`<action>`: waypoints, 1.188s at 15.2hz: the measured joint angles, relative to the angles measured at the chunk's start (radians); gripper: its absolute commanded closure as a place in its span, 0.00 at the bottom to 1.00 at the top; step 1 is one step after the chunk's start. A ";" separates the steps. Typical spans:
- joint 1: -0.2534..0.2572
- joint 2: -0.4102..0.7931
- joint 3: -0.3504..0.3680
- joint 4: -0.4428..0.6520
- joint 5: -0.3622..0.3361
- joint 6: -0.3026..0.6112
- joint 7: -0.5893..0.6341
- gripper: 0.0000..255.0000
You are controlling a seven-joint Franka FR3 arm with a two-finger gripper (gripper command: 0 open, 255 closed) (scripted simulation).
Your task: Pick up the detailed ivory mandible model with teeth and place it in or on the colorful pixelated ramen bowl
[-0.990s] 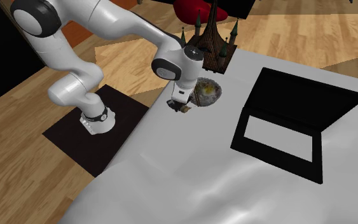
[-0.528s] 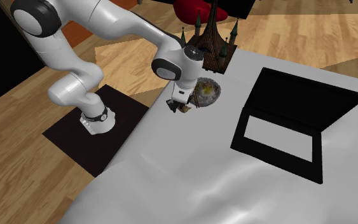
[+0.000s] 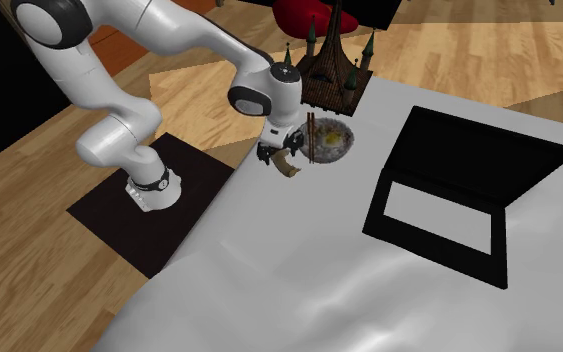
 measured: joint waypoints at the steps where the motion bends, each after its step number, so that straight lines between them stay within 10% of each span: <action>1: 0.000 0.006 0.002 -0.008 -0.001 0.017 0.002 0.00; 11: 0.001 0.051 0.012 -0.033 -0.015 0.085 0.018 0.00; 12: 0.001 0.051 0.012 -0.033 -0.015 0.085 0.018 1.00; 18: 0.002 0.045 0.011 -0.032 -0.016 0.080 0.019 1.00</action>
